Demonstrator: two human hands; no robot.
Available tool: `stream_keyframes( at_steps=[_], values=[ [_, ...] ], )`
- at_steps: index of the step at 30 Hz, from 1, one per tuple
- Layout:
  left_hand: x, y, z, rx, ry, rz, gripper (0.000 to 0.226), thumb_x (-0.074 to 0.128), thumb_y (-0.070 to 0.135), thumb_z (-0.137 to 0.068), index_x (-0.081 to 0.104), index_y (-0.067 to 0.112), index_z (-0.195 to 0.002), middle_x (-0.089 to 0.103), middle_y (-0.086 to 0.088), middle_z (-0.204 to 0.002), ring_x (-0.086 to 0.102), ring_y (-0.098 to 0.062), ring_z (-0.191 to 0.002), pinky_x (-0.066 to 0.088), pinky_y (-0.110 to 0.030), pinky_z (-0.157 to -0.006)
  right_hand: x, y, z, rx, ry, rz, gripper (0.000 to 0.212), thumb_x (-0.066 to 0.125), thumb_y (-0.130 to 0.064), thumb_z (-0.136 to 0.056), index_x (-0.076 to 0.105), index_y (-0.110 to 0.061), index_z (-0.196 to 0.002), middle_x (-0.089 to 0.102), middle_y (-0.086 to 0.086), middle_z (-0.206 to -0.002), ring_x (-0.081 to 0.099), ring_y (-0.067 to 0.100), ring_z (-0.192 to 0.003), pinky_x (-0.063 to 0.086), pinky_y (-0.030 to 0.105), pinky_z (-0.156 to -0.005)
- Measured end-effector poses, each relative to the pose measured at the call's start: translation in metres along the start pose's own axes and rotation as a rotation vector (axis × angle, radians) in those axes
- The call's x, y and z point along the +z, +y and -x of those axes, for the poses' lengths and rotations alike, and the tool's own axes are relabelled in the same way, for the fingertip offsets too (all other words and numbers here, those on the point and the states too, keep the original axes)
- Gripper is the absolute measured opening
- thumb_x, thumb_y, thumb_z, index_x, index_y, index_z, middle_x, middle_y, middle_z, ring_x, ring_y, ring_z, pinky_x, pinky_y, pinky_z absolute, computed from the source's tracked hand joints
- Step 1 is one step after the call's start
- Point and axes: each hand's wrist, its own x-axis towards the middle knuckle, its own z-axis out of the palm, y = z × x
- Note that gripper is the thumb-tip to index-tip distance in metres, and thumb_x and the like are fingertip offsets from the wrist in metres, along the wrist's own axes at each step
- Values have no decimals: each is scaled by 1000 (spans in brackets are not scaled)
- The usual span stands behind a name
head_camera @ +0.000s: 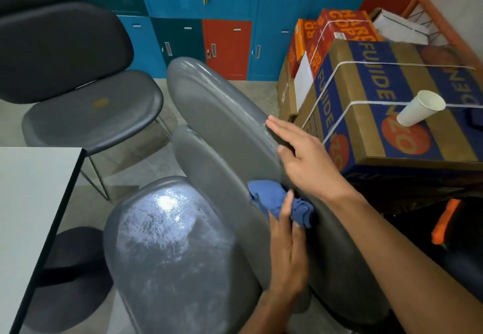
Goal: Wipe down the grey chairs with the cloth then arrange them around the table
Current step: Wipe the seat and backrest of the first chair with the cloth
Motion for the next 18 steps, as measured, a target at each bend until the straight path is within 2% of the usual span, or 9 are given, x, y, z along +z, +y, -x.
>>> stream_keyframes(
  at_steps=[3,5,7,9,12,14,16,18],
  values=[
    [-10,6,-53,98,41,-185,53,26,45,-104,11,67,-150,20,17,-166,25,-10,-153,23,-39,-126,-6,4,9,49,32,-67,55,49,5,-97,53,-17,-147,46,-7,-155,36,3,-144,22,21,-123],
    [-19,23,-105,123,92,-207,52,24,38,-107,19,52,-156,15,7,-168,18,-12,-153,18,-36,-124,-10,7,26,78,62,-57,54,49,5,-97,54,-16,-146,48,-5,-154,39,4,-143,23,18,-121],
    [-26,42,-147,57,168,-191,50,26,37,-110,23,42,-159,15,2,-170,6,-14,-156,12,-31,-120,-15,12,51,103,83,-29,51,48,1,-100,53,-18,-147,48,-8,-153,39,1,-142,23,17,-120],
    [-28,50,-158,3,180,-211,47,27,38,-111,29,44,-157,20,2,-169,1,-18,-157,12,-40,-125,-19,18,78,130,87,-36,49,47,-5,-103,49,-22,-150,46,-12,-153,36,-2,-142,24,19,-120],
    [-15,46,-109,37,103,-213,42,26,47,-109,37,54,-148,29,3,-164,12,-22,-157,23,-53,-124,-21,24,108,138,103,-26,49,47,-8,-104,47,-22,-151,46,-10,-155,37,0,-142,27,25,-122],
    [0,41,-46,78,1,-204,41,27,51,-107,39,57,-145,36,10,-158,24,-21,-154,29,-51,-121,-21,28,120,154,112,-27,51,47,-3,-102,47,-19,-151,46,-6,-155,39,4,-143,28,25,-121],
    [13,41,10,63,-78,-196,41,30,55,-104,38,60,-144,39,21,-153,32,-9,-149,32,-45,-121,-23,29,131,206,116,-110,58,47,7,-97,49,-18,-150,48,-5,-154,41,4,-142,28,19,-119],
    [17,47,23,44,-105,-212,41,28,60,-102,37,63,-142,39,29,-149,33,-9,-148,32,-45,-121,-24,30,141,230,140,-163,58,46,9,-96,52,-16,-147,50,-4,-151,43,4,-140,27,14,-116]
  ],
)
